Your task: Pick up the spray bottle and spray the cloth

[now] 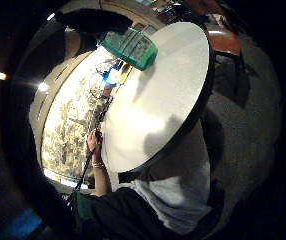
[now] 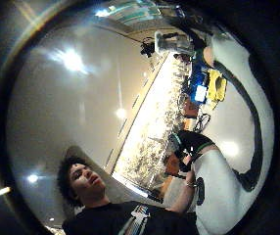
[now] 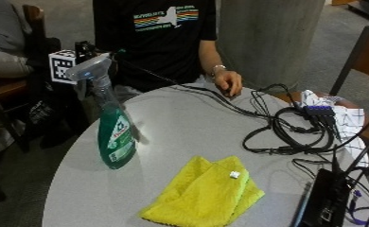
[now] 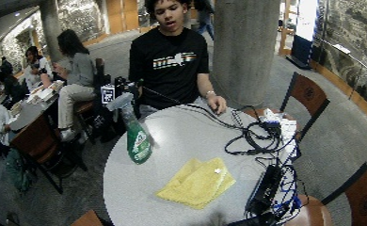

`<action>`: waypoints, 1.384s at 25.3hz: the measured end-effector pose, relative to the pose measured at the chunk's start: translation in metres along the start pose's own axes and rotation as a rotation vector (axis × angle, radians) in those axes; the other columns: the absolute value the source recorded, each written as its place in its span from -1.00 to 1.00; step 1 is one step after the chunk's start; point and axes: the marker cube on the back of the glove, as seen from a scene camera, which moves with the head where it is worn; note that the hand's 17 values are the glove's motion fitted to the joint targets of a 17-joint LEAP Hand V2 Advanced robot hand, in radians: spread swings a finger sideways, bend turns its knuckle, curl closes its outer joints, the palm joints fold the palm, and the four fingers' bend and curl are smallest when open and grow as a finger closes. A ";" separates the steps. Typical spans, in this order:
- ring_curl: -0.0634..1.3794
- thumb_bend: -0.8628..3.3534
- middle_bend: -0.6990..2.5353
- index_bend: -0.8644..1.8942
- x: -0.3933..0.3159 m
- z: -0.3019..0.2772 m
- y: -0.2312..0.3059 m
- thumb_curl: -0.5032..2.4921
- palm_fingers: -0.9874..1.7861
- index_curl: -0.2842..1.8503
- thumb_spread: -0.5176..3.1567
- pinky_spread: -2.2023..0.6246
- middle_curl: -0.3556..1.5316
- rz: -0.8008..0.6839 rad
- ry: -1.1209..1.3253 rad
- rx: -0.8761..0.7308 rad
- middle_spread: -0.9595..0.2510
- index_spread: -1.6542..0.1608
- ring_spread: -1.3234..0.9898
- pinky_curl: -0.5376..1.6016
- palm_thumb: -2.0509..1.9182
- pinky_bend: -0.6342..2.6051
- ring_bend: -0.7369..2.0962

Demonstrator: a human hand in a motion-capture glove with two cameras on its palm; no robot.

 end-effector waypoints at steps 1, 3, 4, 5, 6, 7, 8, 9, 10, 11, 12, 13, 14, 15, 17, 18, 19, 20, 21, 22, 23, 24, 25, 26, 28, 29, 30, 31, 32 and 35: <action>-0.45 -0.59 -0.37 -0.31 0.004 -0.003 -0.006 -0.42 0.20 -0.48 -0.16 0.75 -0.21 0.015 -0.004 0.023 0.59 0.46 0.14 -0.22 0.43 -0.47 -0.22; -0.45 -0.60 -0.37 -0.32 0.011 -0.011 -0.038 -0.42 0.18 -0.49 -0.17 0.75 -0.21 0.085 -0.003 0.203 0.60 0.46 0.15 -0.22 0.43 -0.46 -0.23; -0.45 -0.60 -0.37 -0.32 0.014 -0.014 -0.058 -0.41 0.16 -0.50 -0.17 0.75 -0.21 0.127 -0.001 0.314 0.60 0.45 0.15 -0.21 0.44 -0.46 -0.23; -0.45 -0.60 -0.37 -0.32 0.017 -0.018 -0.078 -0.41 0.16 -0.50 -0.17 0.75 -0.21 0.169 0.001 0.427 0.61 0.45 0.15 -0.21 0.44 -0.45 -0.23; -0.45 -0.60 -0.37 -0.32 0.021 -0.022 -0.097 -0.41 0.15 -0.51 -0.17 0.75 -0.21 0.210 0.003 0.535 0.61 0.45 0.16 -0.21 0.44 -0.45 -0.23; -0.45 -0.60 -0.37 -0.33 0.025 -0.025 -0.115 -0.41 0.15 -0.51 -0.17 0.75 -0.20 0.250 0.006 0.634 0.61 0.45 0.16 -0.20 0.44 -0.45 -0.23; -0.45 -0.60 -0.36 -0.33 0.029 -0.029 -0.131 -0.41 0.14 -0.52 -0.17 0.75 -0.20 0.285 0.010 0.715 0.61 0.45 0.16 -0.20 0.44 -0.44 -0.23; -0.45 -0.60 -0.36 -0.33 0.034 -0.032 -0.145 -0.41 0.14 -0.53 -0.18 0.75 -0.20 0.313 0.016 0.772 0.61 0.45 0.16 -0.20 0.45 -0.44 -0.23; -0.45 -0.60 -0.35 -0.34 0.038 -0.035 -0.154 -0.41 0.13 -0.53 -0.18 0.75 -0.20 0.332 0.021 0.805 0.62 0.44 0.17 -0.19 0.45 -0.43 -0.23; -0.45 -0.60 -0.35 -0.34 0.043 -0.039 -0.161 -0.41 0.12 -0.54 -0.18 0.76 -0.19 0.344 0.027 0.819 0.62 0.44 0.17 -0.19 0.45 -0.43 -0.23; -0.44 -0.60 -0.38 -0.33 0.048 -0.042 -0.167 -0.41 0.09 -0.54 -0.18 0.76 -0.21 0.351 0.032 0.823 0.62 0.44 0.17 -0.18 0.46 -0.42 -0.22; -0.44 -0.60 -0.39 -0.33 0.052 -0.044 -0.172 -0.41 0.09 -0.54 -0.18 0.76 -0.21 0.356 0.038 0.823 0.63 0.44 0.17 -0.18 0.46 -0.41 -0.21; -0.44 -0.60 -0.39 -0.32 0.055 -0.047 -0.176 -0.40 0.08 -0.54 -0.18 0.76 -0.21 0.359 0.043 0.823 0.63 0.44 0.17 -0.18 0.46 -0.40 -0.21; -0.44 -0.60 -0.40 -0.32 0.058 -0.049 -0.181 -0.40 0.07 -0.55 -0.19 0.76 -0.21 0.362 0.048 0.823 0.64 0.44 0.17 -0.17 0.47 -0.40 -0.21; -0.44 -0.60 -0.40 -0.32 0.065 -0.054 -0.192 -0.40 0.07 -0.55 -0.19 0.76 -0.21 0.368 0.060 0.824 0.64 0.43 0.18 -0.17 0.47 -0.39 -0.20; -0.44 -0.60 -0.40 -0.32 0.068 -0.057 -0.197 -0.40 0.07 -0.56 -0.19 0.76 -0.21 0.370 0.066 0.825 0.65 0.43 0.18 -0.17 0.48 -0.38 -0.20; -0.44 -0.60 -0.40 -0.32 0.071 -0.059 -0.202 -0.40 0.06 -0.56 -0.19 0.76 -0.21 0.372 0.071 0.825 0.65 0.43 0.18 -0.17 0.48 -0.38 -0.20; -0.44 -0.60 -0.40 -0.32 0.074 -0.062 -0.207 -0.40 0.06 -0.56 -0.20 0.76 -0.21 0.375 0.077 0.825 0.65 0.43 0.18 -0.16 0.48 -0.37 -0.20; -0.44 -0.60 -0.40 -0.32 0.077 -0.064 -0.212 -0.40 0.06 -0.56 -0.20 0.76 -0.21 0.376 0.083 0.825 0.65 0.43 0.18 -0.16 0.48 -0.37 -0.20; -0.44 -0.60 -0.40 -0.32 0.080 -0.066 -0.216 -0.40 0.06 -0.56 -0.20 0.76 -0.21 0.377 0.088 0.824 0.65 0.43 0.18 -0.16 0.49 -0.36 -0.20; -0.44 -0.60 -0.40 -0.32 0.082 -0.067 -0.220 -0.40 0.06 -0.57 -0.20 0.76 -0.21 0.376 0.092 0.821 0.65 0.43 0.18 -0.16 0.49 -0.36 -0.20; -0.44 -0.60 -0.40 -0.32 0.083 -0.068 -0.223 -0.39 0.06 -0.57 -0.20 0.76 -0.21 0.374 0.095 0.819 0.65 0.43 0.18 -0.15 0.49 -0.35 -0.20; -0.44 -0.60 -0.40 -0.32 0.084 -0.068 -0.225 -0.39 0.06 -0.57 -0.21 0.76 -0.21 0.370 0.097 0.820 0.66 0.43 0.18 -0.15 0.50 -0.34 -0.20; -0.44 -0.59 -0.40 -0.32 0.085 -0.069 -0.227 -0.39 0.06 -0.57 -0.21 0.76 -0.21 0.365 0.100 0.827 0.66 0.43 0.18 -0.15 0.50 -0.34 -0.20; -0.44 -0.58 -0.41 -0.31 0.085 -0.069 -0.227 -0.37 0.08 -0.57 -0.21 0.76 -0.21 0.353 0.115 0.859 0.66 0.43 0.18 -0.14 0.54 -0.31 -0.19; -0.44 -0.58 -0.42 -0.31 0.085 -0.068 -0.226 -0.37 0.09 -0.57 -0.21 0.76 -0.22 0.347 0.128 0.882 0.66 0.44 0.17 -0.14 0.55 -0.31 -0.19; -0.44 -0.57 -0.38 -0.30 0.085 -0.068 -0.223 -0.36 0.14 -0.57 -0.21 0.75 -0.20 0.341 0.141 0.908 0.64 0.44 0.17 -0.15 0.56 -0.33 -0.19; -0.45 -0.57 -0.38 -0.30 0.084 -0.067 -0.220 -0.36 0.16 -0.57 -0.21 0.75 -0.20 0.336 0.153 0.935 0.63 0.45 0.16 -0.16 0.57 -0.33 -0.19; -0.45 -0.57 -0.37 -0.25 0.084 -0.067 -0.217 -0.36 0.25 -0.55 -0.21 0.72 -0.19 0.329 0.161 0.962 0.60 0.48 0.15 -0.15 0.57 -0.33 -0.19; -0.46 -0.57 -0.35 -0.18 0.080 -0.069 -0.211 -0.35 0.46 -0.51 -0.24 0.63 -0.17 0.306 0.167 1.024 0.53 0.53 0.11 -0.18 0.59 -0.35 -0.19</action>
